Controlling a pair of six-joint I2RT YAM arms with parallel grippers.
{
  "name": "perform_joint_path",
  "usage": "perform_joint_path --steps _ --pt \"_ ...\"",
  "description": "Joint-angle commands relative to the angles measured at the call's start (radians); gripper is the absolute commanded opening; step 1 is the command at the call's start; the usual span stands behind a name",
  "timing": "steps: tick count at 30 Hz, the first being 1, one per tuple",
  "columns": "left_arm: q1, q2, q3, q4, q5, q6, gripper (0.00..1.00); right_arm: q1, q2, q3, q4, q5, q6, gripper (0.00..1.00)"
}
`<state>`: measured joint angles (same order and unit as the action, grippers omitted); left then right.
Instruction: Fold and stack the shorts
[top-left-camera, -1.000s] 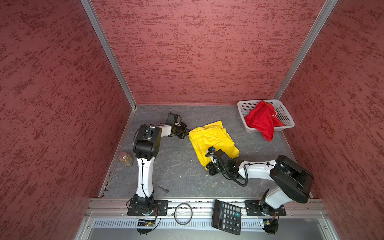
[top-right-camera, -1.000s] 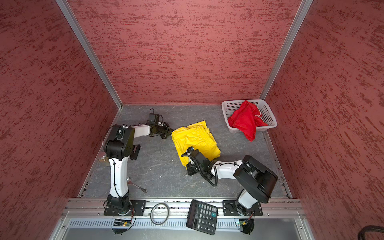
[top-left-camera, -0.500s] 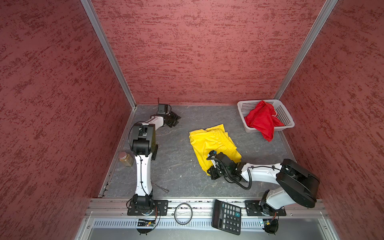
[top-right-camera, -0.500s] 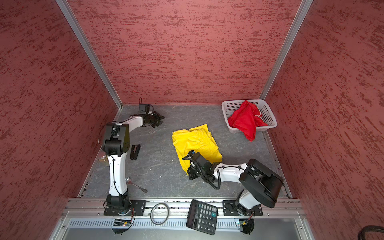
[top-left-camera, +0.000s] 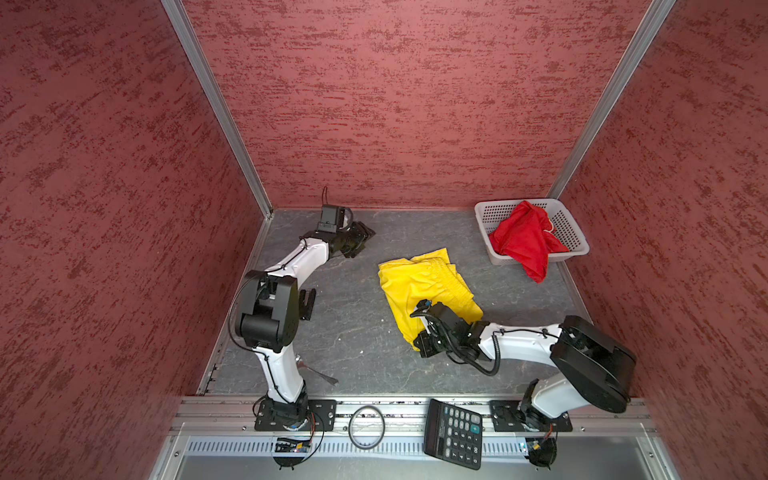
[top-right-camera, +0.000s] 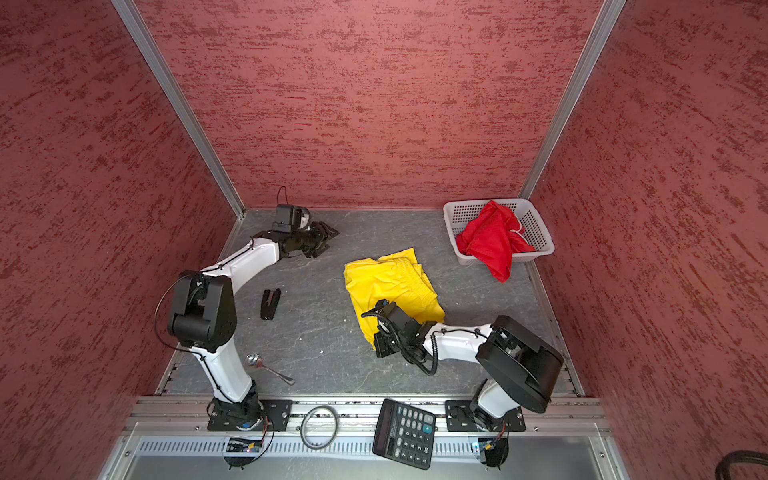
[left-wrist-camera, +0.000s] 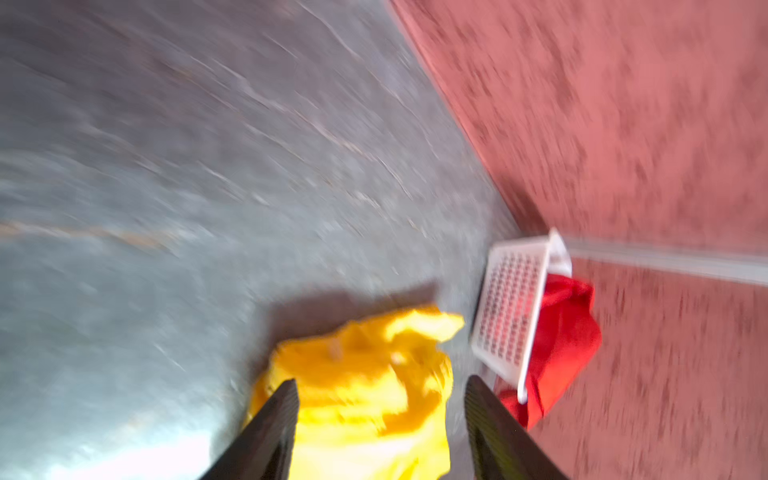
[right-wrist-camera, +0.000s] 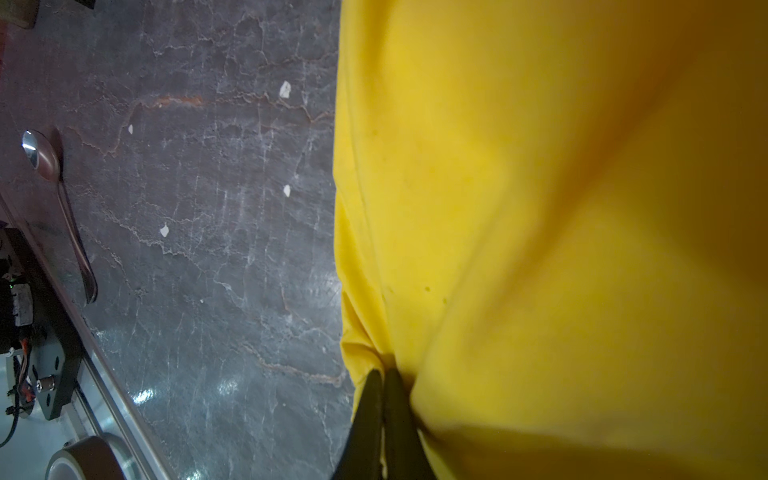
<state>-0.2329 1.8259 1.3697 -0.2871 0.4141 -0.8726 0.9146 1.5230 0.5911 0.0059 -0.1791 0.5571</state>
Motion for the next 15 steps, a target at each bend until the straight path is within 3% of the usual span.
perform_joint_path --steps 1,5,10,13,15 --pt "-0.036 0.079 -0.047 -0.041 -0.026 0.029 0.64 0.008 0.001 -0.017 -0.114 0.022 -0.003 0.04" --pt "-0.057 0.107 -0.087 -0.01 -0.038 -0.008 0.8 0.006 -0.014 -0.052 -0.086 0.029 0.0 0.04" --pt "-0.105 0.139 -0.081 -0.032 -0.084 -0.008 0.82 0.006 0.004 -0.083 -0.032 0.019 0.021 0.04" --pt "-0.121 0.178 -0.075 -0.026 -0.091 -0.033 0.77 0.006 0.022 -0.09 -0.012 0.008 0.02 0.04" --pt "-0.126 0.197 -0.075 -0.005 -0.096 -0.055 0.62 0.006 0.025 -0.094 -0.014 0.01 0.017 0.04"
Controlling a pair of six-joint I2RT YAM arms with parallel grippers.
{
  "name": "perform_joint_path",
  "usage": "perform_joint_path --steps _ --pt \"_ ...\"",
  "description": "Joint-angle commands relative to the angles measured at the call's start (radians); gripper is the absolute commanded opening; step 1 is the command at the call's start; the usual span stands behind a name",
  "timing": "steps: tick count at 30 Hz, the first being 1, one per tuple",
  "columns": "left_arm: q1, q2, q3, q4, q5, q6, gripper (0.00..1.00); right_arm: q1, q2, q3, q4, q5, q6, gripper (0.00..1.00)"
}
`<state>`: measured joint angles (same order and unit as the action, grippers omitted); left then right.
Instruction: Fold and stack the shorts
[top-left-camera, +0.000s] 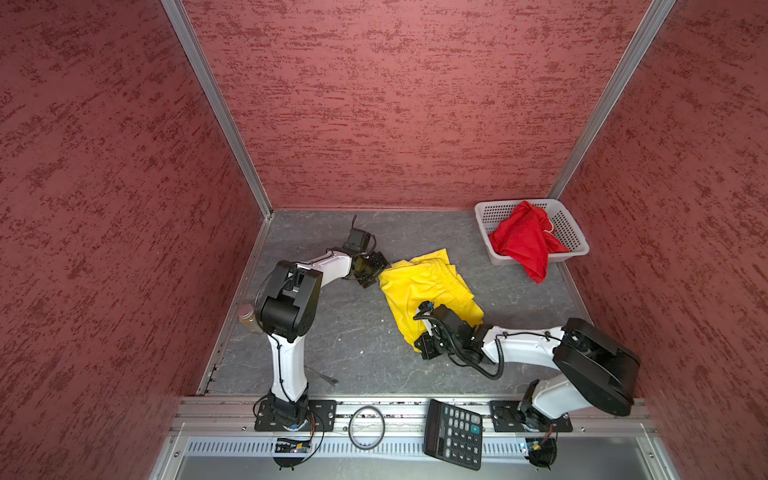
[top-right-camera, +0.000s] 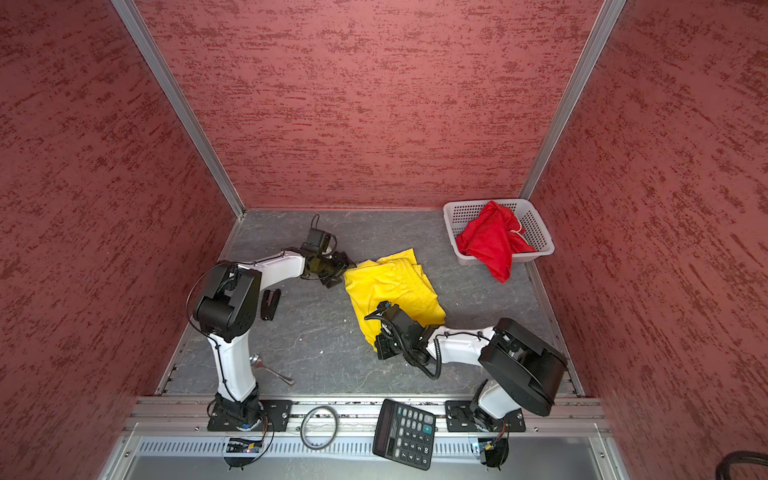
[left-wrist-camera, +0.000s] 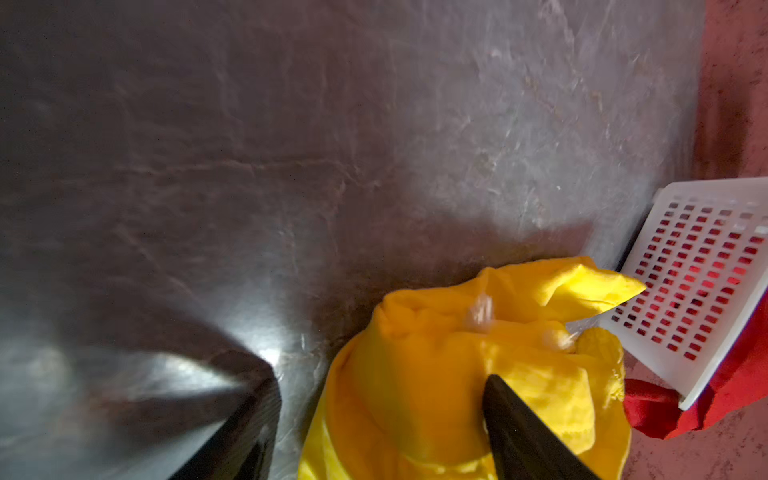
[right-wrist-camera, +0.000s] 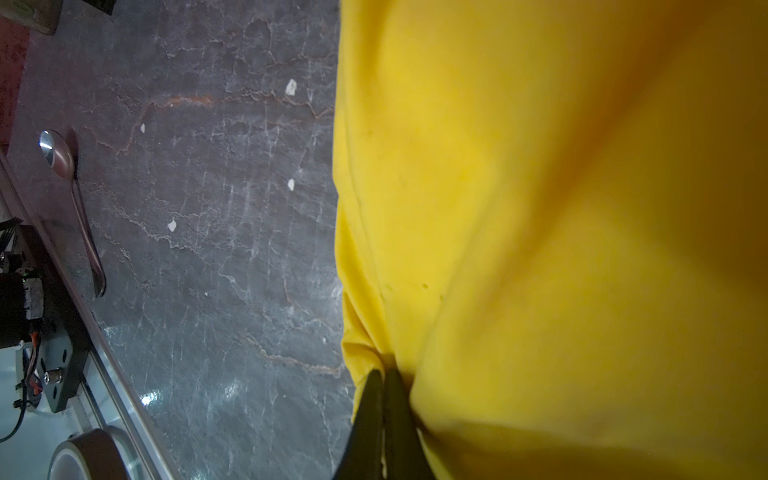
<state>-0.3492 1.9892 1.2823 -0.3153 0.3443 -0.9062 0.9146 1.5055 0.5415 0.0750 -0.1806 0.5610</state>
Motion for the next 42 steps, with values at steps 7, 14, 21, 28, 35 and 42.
perform_joint_path --steps 7,14,21,28,35,42 --pt "-0.002 0.106 0.105 -0.019 -0.054 -0.035 0.2 0.003 0.037 -0.082 -0.097 -0.012 0.015 0.0" --pt "0.047 0.271 0.397 -0.223 -0.17 0.083 0.17 0.003 -0.046 -0.148 -0.137 -0.038 0.082 0.0" --pt "0.08 0.366 0.58 -0.31 -0.191 0.116 0.31 0.003 -0.096 -0.126 -0.154 0.001 0.084 0.13" --pt "0.101 0.258 0.569 -0.357 -0.203 0.148 0.53 0.004 -0.079 0.079 -0.302 0.071 -0.025 0.66" --pt "0.072 -0.037 0.305 -0.26 -0.163 0.153 0.51 -0.039 -0.155 0.288 -0.519 0.264 -0.166 0.63" --pt "-0.034 -0.191 0.07 -0.197 -0.083 0.155 0.53 -0.074 -0.179 0.329 -0.544 0.28 -0.197 0.6"
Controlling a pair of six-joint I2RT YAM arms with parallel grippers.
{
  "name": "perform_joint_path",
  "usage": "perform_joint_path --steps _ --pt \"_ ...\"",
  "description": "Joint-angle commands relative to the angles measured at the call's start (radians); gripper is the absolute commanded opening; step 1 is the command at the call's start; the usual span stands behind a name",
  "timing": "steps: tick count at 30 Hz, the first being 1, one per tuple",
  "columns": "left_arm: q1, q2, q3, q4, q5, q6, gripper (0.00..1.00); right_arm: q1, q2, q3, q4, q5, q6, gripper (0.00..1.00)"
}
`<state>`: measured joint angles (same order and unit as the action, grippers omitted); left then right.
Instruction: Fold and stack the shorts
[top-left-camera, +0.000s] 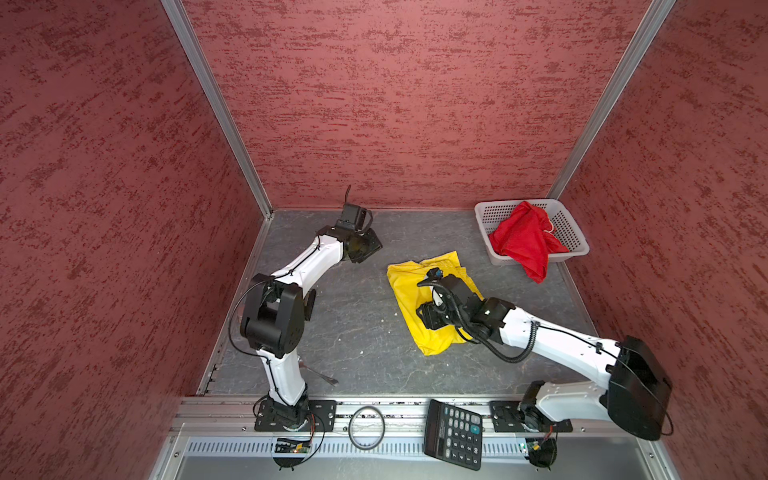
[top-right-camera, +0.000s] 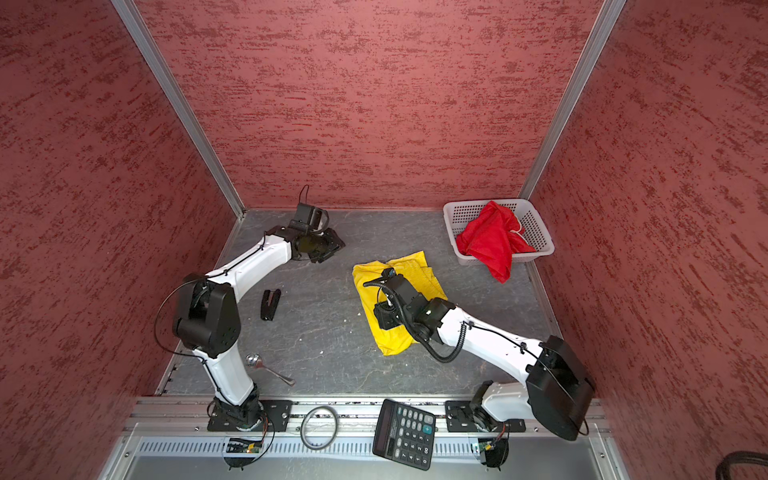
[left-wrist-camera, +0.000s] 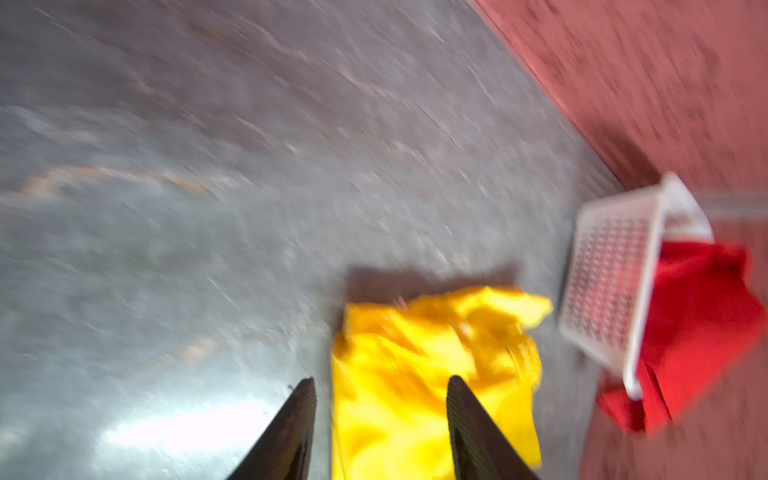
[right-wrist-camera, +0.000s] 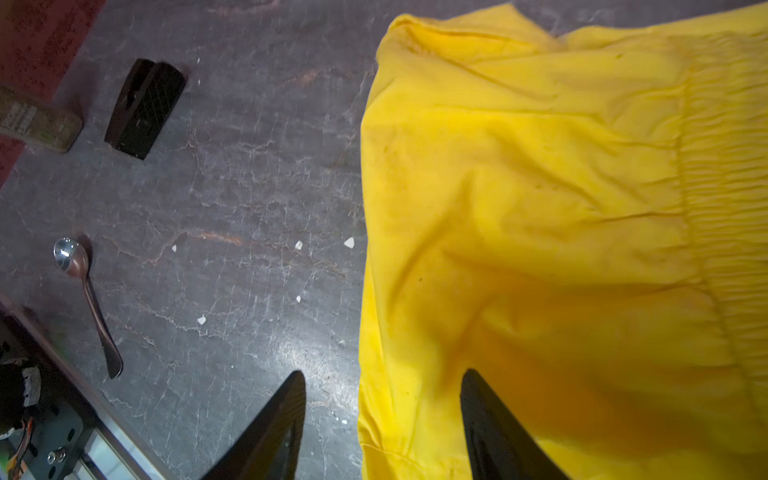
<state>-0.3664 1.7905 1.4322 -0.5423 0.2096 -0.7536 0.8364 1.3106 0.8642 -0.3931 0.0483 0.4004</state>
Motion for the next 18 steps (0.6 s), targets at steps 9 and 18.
perform_joint_path --steps 9,18 --pt "0.074 -0.098 -0.421 0.199 0.142 -0.128 0.54 0.115 0.225 0.056 -0.04 0.159 -0.091 0.72" --pt "0.085 -0.135 -0.527 0.228 0.154 -0.146 0.56 0.115 0.439 0.096 0.091 0.081 -0.086 0.99"
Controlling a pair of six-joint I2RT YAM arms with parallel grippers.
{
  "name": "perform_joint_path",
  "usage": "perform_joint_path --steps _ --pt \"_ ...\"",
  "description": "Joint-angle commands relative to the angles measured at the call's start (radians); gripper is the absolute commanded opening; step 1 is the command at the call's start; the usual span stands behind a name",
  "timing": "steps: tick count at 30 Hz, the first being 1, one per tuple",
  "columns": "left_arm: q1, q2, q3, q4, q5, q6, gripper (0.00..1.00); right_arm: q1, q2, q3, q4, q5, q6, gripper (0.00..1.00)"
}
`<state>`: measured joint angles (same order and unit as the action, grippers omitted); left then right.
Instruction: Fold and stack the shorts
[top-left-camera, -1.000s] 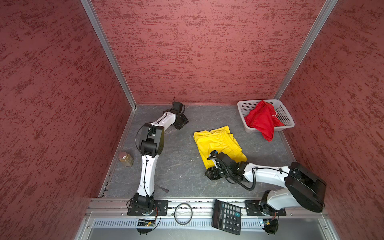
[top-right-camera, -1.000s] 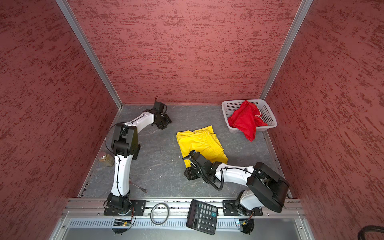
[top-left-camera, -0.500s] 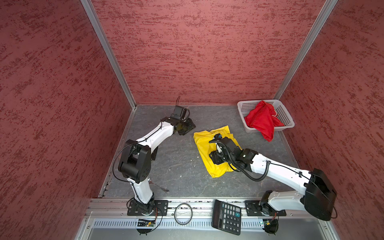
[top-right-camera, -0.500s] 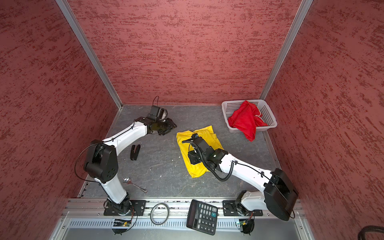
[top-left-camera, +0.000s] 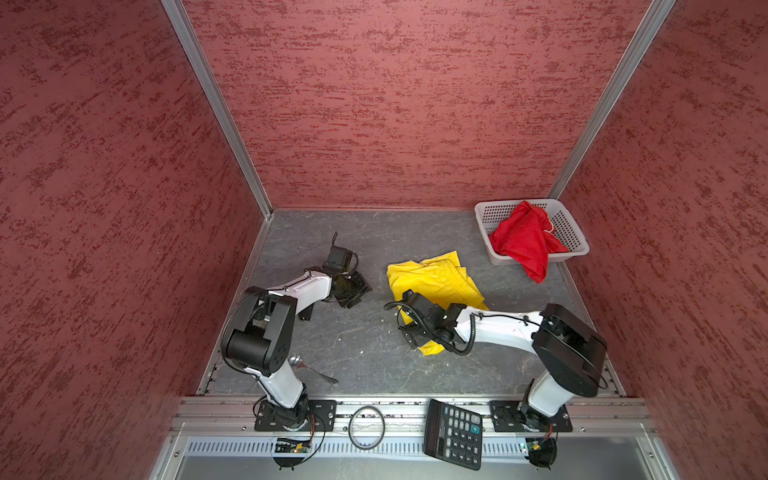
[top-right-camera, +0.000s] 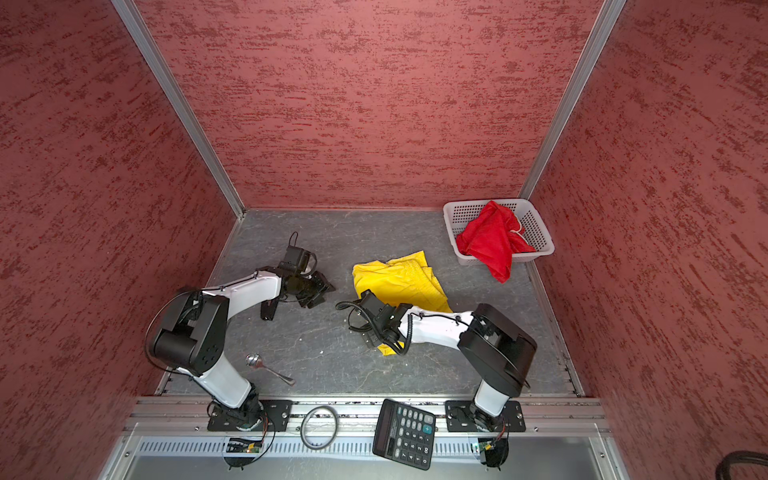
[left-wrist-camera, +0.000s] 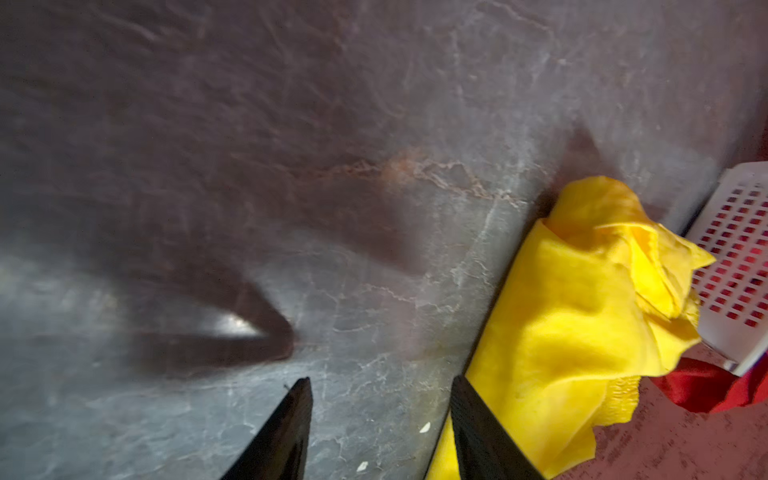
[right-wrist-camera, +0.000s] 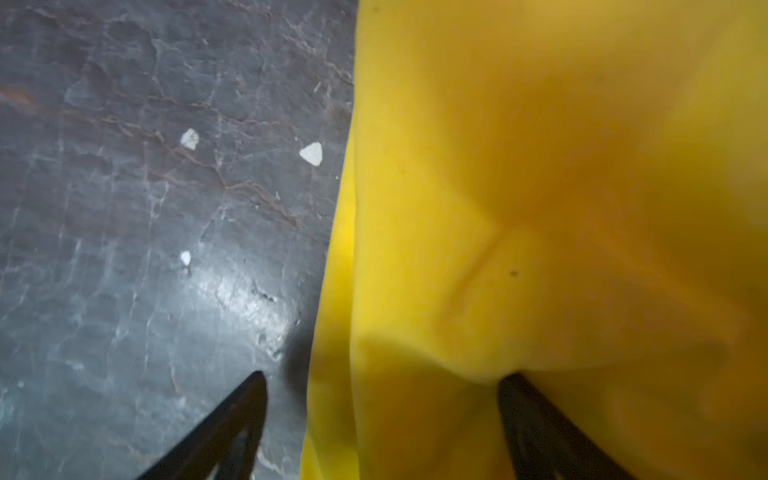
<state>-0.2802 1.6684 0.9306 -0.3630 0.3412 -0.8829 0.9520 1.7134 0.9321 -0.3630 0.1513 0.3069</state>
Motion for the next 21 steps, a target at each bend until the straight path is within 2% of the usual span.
perform_joint_path --steps 1,12,17,21 --pt "-0.001 -0.011 -0.033 0.054 0.028 -0.019 0.56 0.001 0.048 0.032 0.06 -0.015 0.014 0.98" --pt "0.03 -0.001 -0.094 0.098 0.074 -0.042 0.58 -0.007 -0.03 0.168 -0.075 0.101 0.022 0.99" --pt "0.052 0.005 -0.103 0.104 0.082 -0.046 0.59 -0.006 -0.008 0.193 -0.06 0.121 0.013 0.98" --pt "0.061 0.014 -0.112 0.126 0.096 -0.048 0.59 -0.005 0.039 0.208 -0.048 0.075 0.016 0.88"
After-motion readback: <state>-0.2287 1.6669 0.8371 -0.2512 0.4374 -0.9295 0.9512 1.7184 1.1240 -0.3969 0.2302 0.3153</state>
